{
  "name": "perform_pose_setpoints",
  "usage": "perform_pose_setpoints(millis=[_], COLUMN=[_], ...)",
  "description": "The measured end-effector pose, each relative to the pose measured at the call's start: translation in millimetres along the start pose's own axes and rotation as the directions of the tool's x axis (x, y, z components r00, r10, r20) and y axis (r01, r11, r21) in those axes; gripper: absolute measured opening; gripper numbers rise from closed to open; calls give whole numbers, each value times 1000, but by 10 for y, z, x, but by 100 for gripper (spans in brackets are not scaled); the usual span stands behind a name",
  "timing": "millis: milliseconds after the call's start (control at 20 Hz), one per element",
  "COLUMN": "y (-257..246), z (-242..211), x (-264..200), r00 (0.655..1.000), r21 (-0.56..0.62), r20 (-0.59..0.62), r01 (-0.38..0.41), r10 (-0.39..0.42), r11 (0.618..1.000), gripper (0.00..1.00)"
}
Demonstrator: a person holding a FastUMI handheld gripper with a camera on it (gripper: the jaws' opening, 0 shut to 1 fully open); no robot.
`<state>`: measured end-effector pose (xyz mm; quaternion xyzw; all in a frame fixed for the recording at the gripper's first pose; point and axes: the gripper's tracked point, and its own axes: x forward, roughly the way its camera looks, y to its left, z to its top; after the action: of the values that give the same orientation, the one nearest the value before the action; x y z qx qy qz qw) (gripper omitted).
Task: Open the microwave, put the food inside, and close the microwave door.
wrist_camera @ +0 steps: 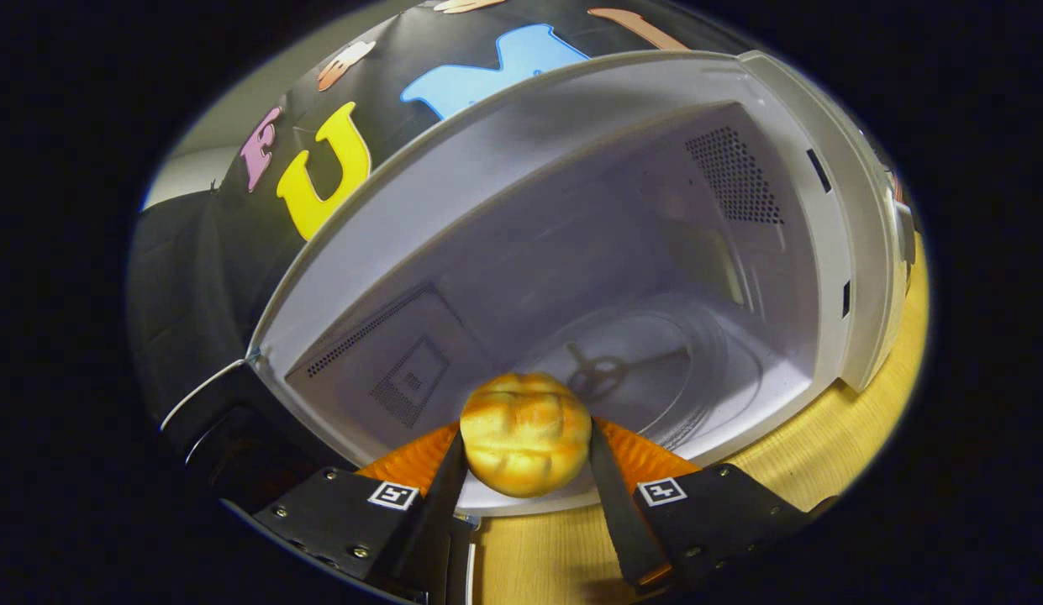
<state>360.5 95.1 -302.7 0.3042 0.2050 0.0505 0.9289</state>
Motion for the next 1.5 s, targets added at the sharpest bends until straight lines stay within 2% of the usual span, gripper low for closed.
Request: perform_pose_setpoints(millis=[100,250,350,450,800,950,1100,1250,1500], y=[-38,-79,-68,-93,100,330,588,1060,1914], z=[-17,25,43,12,79,160,295,309,120], x=[111,187,189,172,-245,-670,-1189,-1829,-2791], r00=[1000,999,999,998,997,993,981,952,884], r21=[25,-17,-53,-96,-195,-209,-288,-355,-439], r20=[-10,27,45,43,74,89,129,140,108], r01=[8,21,23,39,-1,-55,-100,-209,-368], r10=[-7,-20,-20,-35,15,75,142,273,455], r11=[1000,1000,998,995,981,976,952,911,820], gripper=[80,81,86,97,97,97,97,97,97])
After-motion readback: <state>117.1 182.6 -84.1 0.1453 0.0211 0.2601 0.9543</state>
